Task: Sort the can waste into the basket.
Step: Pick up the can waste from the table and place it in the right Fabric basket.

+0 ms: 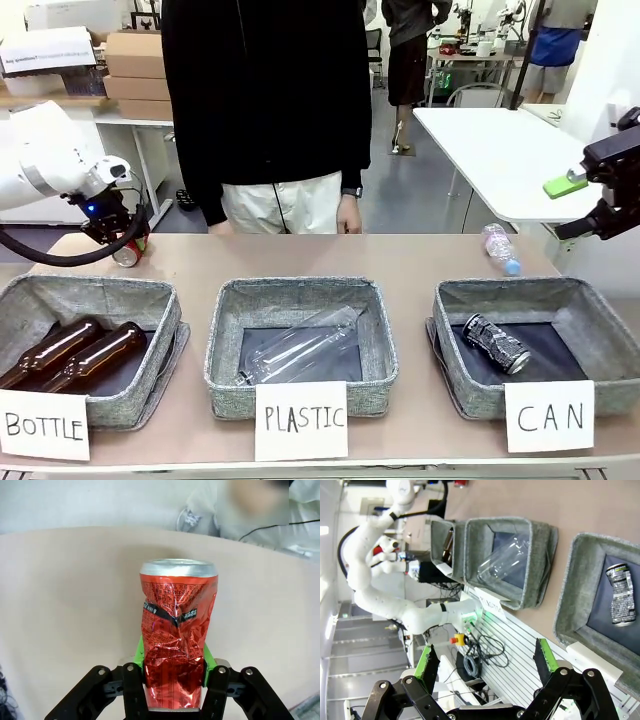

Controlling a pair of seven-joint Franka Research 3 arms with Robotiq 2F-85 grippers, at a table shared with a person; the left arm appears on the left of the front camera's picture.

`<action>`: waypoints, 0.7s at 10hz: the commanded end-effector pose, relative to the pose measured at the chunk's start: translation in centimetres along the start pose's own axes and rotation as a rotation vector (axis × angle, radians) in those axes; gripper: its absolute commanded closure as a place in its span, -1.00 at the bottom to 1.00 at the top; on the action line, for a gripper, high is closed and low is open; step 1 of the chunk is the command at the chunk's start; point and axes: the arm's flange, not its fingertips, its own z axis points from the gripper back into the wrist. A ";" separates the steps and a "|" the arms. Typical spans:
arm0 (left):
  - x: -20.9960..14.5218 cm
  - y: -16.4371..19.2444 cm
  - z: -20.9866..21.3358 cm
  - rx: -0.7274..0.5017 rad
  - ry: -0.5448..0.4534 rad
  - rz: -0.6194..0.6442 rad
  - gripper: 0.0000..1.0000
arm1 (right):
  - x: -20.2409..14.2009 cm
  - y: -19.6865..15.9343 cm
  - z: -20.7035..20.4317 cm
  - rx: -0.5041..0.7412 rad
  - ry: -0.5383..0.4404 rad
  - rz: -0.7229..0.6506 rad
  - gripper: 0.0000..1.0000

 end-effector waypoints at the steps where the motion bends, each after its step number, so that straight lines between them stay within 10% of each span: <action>1: -3.0 -1.5 10.8 -0.179 -0.062 0.045 0.81 | -0.1 -0.1 0.1 -0.003 0.006 0.026 -1.00; 3: -9.9 -3.1 22.5 -0.380 0.047 0.032 0.81 | -0.1 -0.1 0.1 -0.003 0.006 0.026 -1.00; 7: -28.2 -4.1 30.9 -0.584 0.095 -0.467 0.81 | -0.1 -0.1 0.1 -0.003 0.006 0.026 -1.00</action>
